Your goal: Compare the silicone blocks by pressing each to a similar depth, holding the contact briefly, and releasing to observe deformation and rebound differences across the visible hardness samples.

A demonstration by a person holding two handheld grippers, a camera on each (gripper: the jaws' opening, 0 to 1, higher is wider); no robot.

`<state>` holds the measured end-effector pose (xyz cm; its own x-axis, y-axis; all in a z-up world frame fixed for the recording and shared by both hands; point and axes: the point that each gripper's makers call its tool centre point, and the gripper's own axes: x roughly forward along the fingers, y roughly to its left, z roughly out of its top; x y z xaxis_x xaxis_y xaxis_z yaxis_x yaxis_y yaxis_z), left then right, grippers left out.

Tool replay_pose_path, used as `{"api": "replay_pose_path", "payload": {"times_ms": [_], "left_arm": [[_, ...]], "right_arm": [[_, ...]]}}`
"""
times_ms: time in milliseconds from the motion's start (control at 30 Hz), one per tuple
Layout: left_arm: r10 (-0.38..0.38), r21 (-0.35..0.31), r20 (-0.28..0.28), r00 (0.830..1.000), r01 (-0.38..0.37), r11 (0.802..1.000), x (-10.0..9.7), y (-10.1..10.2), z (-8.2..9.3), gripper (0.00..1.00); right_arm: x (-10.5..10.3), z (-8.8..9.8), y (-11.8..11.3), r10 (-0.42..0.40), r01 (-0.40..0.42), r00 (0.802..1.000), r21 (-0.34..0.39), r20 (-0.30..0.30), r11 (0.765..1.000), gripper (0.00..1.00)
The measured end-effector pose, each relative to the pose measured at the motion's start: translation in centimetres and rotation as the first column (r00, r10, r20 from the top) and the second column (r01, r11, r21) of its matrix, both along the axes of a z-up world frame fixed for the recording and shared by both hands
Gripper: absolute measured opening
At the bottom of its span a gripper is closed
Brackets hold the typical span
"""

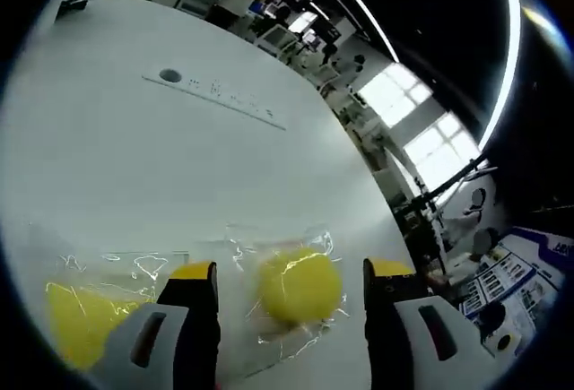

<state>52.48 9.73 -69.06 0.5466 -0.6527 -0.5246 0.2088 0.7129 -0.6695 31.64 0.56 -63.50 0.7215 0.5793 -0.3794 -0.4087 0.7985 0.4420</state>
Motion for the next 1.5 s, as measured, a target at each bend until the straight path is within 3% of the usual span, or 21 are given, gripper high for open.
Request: {"api": "replay_pose_path", "payload": {"times_ms": [133,200,300,367,500,633,933,1033,1300,1500], "left_arm": [[0.008,-0.031,-0.027,1.0,-0.009,0.999,0.6,-0.4,-0.6,0.64],[0.054,-0.093,-0.081,0.995,-0.062,0.994,0.9,-0.7,-0.7,0.62],[0.023,-0.05,-0.057,0.998,-0.026,0.998,1.1,-0.8,-1.2,0.61],[0.023,-0.066,-0.075,0.997,-0.028,0.997,1.2,-1.2,-1.6,0.61],[0.062,-0.158,-0.139,0.988,-0.084,0.984,1.6,-1.8,-1.8,0.57],[0.074,-0.154,-0.159,0.985,-0.098,0.983,2.1,-1.6,-2.4,0.48],[0.111,-0.135,-0.26,0.959,-0.15,0.979,2.3,-1.2,-4.5,0.14],[0.13,-0.159,-0.288,0.949,-0.181,0.971,2.6,-1.3,-4.6,0.11],[0.133,-0.169,-0.262,0.956,-0.181,0.969,2.7,-1.5,-4.7,0.01],[0.126,-0.17,-0.241,0.962,-0.17,0.971,2.5,-1.5,-4.7,0.0]], "right_arm": [[0.0,-0.2,-0.2,-0.01,0.01,1.0,0.001,-0.008,1.0,0.54],[0.0,-0.3,-0.3,-0.012,0.012,1.0,0.001,-0.009,1.0,0.53],[0.1,-0.3,-0.3,-0.017,0.017,1.0,0.003,-0.011,1.0,0.53],[0.1,-0.4,-0.3,-0.019,0.019,1.0,0.006,-0.014,1.0,0.53],[0.2,-0.3,-0.4,-0.024,0.025,1.0,0.017,-0.017,1.0,0.53],[0.2,-0.4,-0.7,-0.03,0.03,0.999,0.013,-0.021,0.999,0.53],[0.1,-0.7,-1.3,-0.038,0.038,0.999,0.007,-0.03,0.999,0.53],[0.0,-0.9,-1.3,-0.038,0.039,0.999,0.005,-0.034,0.999,0.52],[-0.1,-1.2,-1.3,-0.037,0.037,0.998,0.001,-0.042,0.999,0.51],[-0.1,-1.2,-1.5,-0.041,0.041,0.998,-0.002,-0.043,0.999,0.5]]}}
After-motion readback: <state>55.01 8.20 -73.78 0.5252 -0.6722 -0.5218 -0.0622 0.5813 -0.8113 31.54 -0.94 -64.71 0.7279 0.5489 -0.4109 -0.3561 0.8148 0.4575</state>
